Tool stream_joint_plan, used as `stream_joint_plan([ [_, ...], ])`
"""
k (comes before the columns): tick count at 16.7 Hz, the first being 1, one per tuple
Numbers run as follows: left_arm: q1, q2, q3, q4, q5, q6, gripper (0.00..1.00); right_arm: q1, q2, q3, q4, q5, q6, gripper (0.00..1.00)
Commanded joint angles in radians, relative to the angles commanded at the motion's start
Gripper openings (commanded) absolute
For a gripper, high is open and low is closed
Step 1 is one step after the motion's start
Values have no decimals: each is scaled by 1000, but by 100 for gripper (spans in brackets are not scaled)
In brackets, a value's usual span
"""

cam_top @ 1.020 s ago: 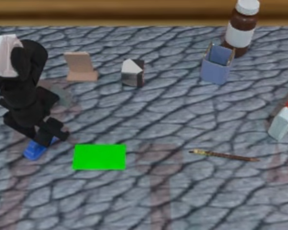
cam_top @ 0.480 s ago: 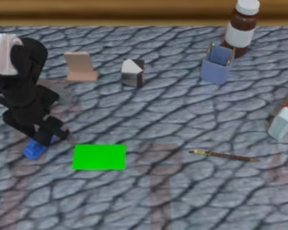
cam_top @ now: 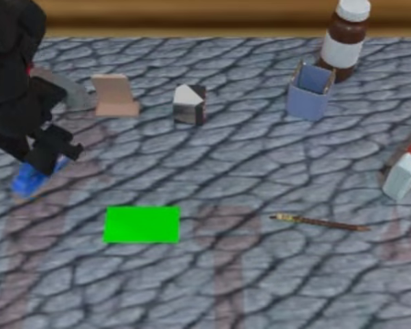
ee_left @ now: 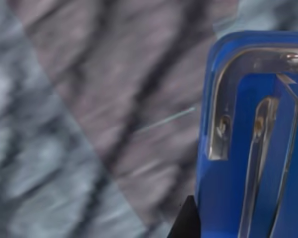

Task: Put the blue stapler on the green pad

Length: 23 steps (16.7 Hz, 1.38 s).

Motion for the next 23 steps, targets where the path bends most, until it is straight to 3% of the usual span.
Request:
stream_joint_plan([
  [8,-26,-9,19,-23,-1,39,0,0,0,0,0,0,0,100],
  [18,-285,-20,87,-110,0,569,0,0,0,0,0,0,0,100],
  [23,-339,-37,97,-118,-1,663,0,0,0,0,0,0,0,100],
])
